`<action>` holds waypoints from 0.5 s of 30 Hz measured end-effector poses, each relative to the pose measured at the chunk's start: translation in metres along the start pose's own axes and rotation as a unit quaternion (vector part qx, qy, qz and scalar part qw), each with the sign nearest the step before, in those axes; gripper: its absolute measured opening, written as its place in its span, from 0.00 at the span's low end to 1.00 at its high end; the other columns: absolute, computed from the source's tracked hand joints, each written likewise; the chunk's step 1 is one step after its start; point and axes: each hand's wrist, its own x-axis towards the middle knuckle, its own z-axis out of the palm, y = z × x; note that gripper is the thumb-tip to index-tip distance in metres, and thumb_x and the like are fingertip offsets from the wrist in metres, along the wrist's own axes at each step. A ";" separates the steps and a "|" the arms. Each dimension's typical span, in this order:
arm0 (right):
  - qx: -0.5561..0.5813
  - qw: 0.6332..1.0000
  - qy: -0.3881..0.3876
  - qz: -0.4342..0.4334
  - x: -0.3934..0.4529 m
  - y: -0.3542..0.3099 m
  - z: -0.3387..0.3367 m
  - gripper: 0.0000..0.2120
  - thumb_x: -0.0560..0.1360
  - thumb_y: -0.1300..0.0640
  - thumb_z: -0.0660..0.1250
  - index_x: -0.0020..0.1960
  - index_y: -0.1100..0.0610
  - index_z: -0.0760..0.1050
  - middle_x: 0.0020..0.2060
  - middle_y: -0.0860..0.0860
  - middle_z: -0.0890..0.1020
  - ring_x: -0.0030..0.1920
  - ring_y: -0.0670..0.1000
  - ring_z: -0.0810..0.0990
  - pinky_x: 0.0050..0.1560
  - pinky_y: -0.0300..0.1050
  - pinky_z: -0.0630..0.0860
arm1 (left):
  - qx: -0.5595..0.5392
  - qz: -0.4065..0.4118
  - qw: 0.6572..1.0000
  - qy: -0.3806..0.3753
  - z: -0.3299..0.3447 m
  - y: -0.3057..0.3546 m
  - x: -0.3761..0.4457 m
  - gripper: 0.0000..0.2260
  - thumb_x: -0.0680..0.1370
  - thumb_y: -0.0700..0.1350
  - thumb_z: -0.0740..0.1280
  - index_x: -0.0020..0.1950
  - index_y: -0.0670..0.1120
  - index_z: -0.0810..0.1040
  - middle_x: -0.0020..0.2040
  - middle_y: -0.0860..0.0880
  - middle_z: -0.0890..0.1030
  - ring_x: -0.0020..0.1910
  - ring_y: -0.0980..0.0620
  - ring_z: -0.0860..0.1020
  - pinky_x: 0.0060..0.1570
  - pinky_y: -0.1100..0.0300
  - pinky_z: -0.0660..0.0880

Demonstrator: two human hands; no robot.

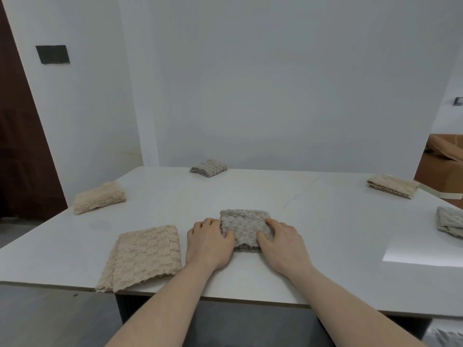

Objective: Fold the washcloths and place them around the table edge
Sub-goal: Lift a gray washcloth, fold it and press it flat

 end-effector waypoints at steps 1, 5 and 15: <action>0.004 1.000 0.000 0.001 0.000 0.000 0.000 0.27 0.78 0.41 0.57 0.74 0.50 0.68 0.66 0.50 0.77 0.66 0.54 0.73 0.68 0.50 0.68 | -0.003 0.001 1.000 0.000 0.000 0.000 0.000 0.18 0.79 0.55 0.53 0.60 0.49 0.76 0.64 0.50 0.77 0.64 0.46 0.71 0.67 0.49 0.66; 0.026 1.000 0.002 0.011 0.001 0.001 -0.001 0.27 0.78 0.40 0.57 0.73 0.49 0.68 0.65 0.50 0.77 0.65 0.53 0.73 0.67 0.50 0.68 | -0.034 0.020 0.999 0.008 -0.002 0.002 0.000 0.19 0.81 0.51 0.55 0.70 0.51 0.71 0.67 0.51 0.76 0.66 0.48 0.71 0.69 0.49 0.65; 0.105 0.994 -0.021 0.000 0.002 0.001 -0.008 0.24 0.76 0.44 0.63 0.71 0.40 0.66 0.55 0.42 0.77 0.59 0.46 0.75 0.65 0.49 0.70 | -0.206 -0.001 0.979 0.001 -0.006 -0.006 -0.001 0.12 0.81 0.48 0.59 0.63 0.55 0.61 0.49 0.56 0.76 0.46 0.54 0.77 0.48 0.51 0.75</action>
